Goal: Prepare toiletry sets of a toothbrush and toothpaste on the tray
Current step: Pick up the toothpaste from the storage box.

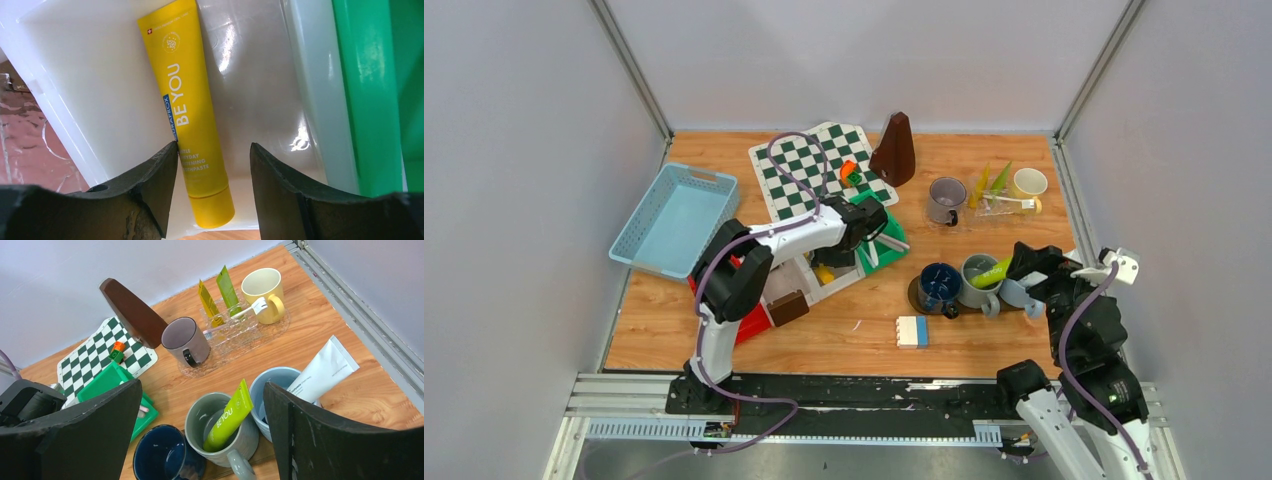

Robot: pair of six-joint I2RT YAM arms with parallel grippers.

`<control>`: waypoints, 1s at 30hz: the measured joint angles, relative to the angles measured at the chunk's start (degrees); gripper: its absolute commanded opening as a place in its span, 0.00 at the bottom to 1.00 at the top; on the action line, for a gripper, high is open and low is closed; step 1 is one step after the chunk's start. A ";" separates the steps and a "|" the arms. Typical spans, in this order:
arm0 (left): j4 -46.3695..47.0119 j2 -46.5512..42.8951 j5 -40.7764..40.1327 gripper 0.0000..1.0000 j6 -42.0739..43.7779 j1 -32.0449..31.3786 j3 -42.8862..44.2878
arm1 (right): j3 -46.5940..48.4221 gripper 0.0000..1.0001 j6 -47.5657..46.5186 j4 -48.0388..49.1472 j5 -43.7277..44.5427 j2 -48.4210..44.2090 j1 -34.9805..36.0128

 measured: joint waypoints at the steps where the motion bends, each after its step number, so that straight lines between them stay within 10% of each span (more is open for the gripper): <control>1: -0.07 0.07 0.22 0.60 -0.04 0.11 -0.02 | -0.07 0.93 -0.07 0.04 0.17 -0.07 0.00; 16: 0.83 -1.92 2.58 0.26 -2.25 1.40 -2.89 | -0.85 0.93 -0.90 0.22 0.66 -0.37 0.00; 30: 10.21 -25.51 3.96 0.09 -2.34 1.09 -14.23 | 2.69 0.93 -0.83 0.55 -7.67 9.18 0.00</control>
